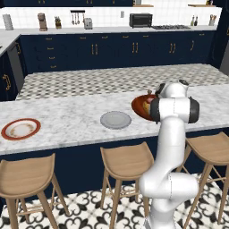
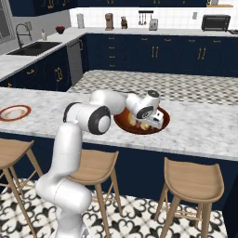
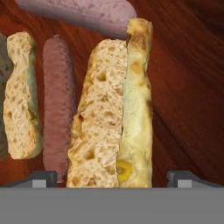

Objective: Place one bun and one sausage from the bowl on each plate.

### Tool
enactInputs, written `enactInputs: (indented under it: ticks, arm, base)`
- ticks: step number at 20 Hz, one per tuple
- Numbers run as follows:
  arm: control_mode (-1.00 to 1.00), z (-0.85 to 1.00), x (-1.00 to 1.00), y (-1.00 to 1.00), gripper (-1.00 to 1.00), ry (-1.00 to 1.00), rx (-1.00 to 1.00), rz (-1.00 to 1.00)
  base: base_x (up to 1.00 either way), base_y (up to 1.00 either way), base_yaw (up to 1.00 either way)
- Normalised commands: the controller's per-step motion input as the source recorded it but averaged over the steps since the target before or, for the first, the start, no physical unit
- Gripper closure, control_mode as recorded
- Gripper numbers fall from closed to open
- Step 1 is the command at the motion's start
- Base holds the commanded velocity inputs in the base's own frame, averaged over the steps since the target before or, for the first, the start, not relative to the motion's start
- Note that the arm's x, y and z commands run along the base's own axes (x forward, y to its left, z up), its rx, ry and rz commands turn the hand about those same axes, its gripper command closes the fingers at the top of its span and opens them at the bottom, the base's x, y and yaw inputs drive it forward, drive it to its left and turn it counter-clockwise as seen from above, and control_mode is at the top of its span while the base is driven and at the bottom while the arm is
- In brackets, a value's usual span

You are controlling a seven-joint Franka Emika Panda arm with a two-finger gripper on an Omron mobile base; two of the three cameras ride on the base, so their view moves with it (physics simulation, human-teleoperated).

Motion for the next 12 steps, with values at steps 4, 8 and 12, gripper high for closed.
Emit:
enactInputs:
  ticks: [4, 8, 12]
  arm:
    - [-1.00, 0.00, 0.00, 0.00, 1.00, 0.00, 0.00, 0.00]
    - [-1.00, 0.00, 0.00, 0.00, 1.00, 0.00, 0.00, 0.00]
    - [-1.00, 0.00, 0.00, 0.00, 1.00, 0.00, 0.00, 0.00]
  base:
    - [0.00, 0.00, 0.00]
    - [0.00, 0.00, 0.00]
    - [0.00, 0.00, 0.00]
